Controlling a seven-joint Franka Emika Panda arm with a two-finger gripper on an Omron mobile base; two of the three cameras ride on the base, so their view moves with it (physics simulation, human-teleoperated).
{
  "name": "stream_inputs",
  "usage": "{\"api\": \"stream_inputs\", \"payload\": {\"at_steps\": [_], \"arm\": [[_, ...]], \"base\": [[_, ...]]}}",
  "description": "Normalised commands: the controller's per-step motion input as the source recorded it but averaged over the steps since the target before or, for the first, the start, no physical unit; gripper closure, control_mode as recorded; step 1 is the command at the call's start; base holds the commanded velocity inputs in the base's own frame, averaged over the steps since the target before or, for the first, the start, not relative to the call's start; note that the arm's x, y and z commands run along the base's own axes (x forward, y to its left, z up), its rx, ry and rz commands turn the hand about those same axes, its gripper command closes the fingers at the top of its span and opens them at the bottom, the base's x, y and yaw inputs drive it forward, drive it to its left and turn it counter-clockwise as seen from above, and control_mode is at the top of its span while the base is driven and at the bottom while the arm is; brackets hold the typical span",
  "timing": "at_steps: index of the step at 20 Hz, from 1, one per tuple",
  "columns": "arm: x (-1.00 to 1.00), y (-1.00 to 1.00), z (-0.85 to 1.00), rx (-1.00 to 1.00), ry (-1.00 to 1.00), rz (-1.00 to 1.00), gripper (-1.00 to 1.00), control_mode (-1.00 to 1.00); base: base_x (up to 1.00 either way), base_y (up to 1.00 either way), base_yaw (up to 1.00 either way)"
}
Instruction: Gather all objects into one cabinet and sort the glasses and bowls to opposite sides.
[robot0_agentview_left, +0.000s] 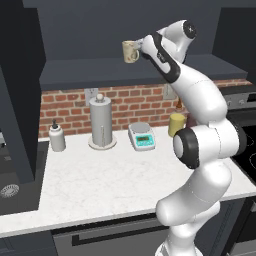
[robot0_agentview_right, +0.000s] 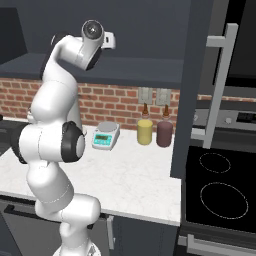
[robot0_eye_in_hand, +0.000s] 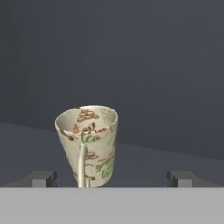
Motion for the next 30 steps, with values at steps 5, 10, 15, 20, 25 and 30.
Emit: {"api": "stream_inputs", "payload": {"at_steps": [5,10,15,20,25,30], "arm": [[0.00,0.13,0.00,0.00,0.00,0.00,-1.00,-1.00],[0.00,0.08,0.00,0.00,0.00,0.00,-1.00,-1.00],[0.11,0.00,0.00,0.00,0.00,0.00,-1.00,-1.00],[0.22,0.00,0.00,0.00,0.00,0.00,-1.00,-1.00],[0.17,0.05,-0.11,0.00,0.00,0.00,-1.00,-1.00],[0.01,0.05,-0.06,0.00,0.00,0.00,-1.00,-1.00]], "base": [[0.00,0.00,0.00],[0.00,0.00,0.00],[0.00,0.00,0.00],[0.00,0.00,0.00],[0.00,0.00,0.00],[0.00,0.00,0.00]]}}
